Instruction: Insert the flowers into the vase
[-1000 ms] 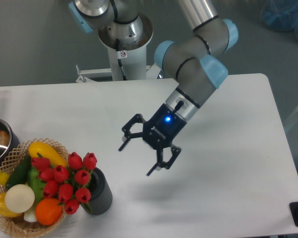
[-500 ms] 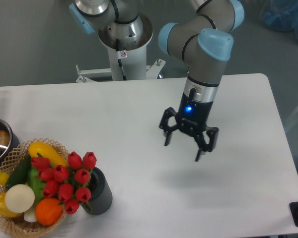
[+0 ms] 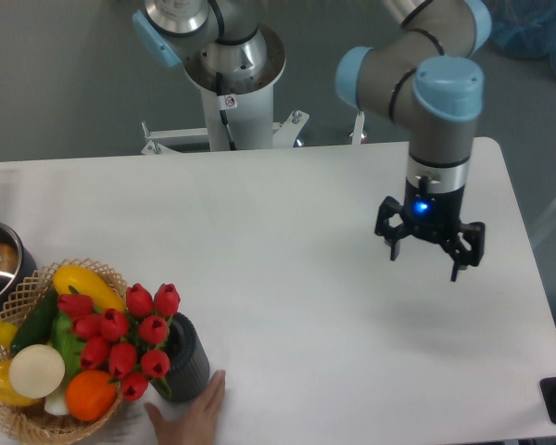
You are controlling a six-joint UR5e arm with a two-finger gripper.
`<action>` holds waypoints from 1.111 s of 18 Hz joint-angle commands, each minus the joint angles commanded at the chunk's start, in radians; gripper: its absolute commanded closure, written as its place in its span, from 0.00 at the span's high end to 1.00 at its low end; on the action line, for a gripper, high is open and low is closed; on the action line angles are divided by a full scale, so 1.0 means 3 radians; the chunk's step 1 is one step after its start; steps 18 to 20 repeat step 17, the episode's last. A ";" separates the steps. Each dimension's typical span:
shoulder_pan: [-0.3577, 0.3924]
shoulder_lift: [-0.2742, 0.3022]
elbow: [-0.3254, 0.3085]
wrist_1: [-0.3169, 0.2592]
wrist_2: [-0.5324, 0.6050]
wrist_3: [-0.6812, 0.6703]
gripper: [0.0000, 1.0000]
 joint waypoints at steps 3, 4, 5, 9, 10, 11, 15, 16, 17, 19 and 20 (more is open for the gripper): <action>0.0031 -0.0168 0.0240 -0.0205 0.0285 0.0021 1.00; 0.0031 -0.0225 0.0317 -0.0276 0.0428 0.0026 1.00; 0.0041 -0.0246 0.0363 -0.0338 0.0536 0.0031 1.00; 0.0118 -0.0261 0.0374 -0.0435 0.0594 0.0271 1.00; 0.0113 -0.0266 0.0374 -0.0450 0.0604 0.0281 1.00; 0.0112 -0.0266 0.0374 -0.0501 0.0629 0.0281 1.00; 0.0128 -0.0246 0.0369 -0.0675 0.0640 0.0286 1.00; 0.0128 -0.0251 0.0369 -0.0681 0.0640 0.0286 1.00; 0.0123 -0.0246 0.0369 -0.0681 0.0640 0.0286 1.00; 0.0123 -0.0246 0.0369 -0.0681 0.0640 0.0286 1.00; 0.0123 -0.0246 0.0369 -0.0681 0.0640 0.0286 1.00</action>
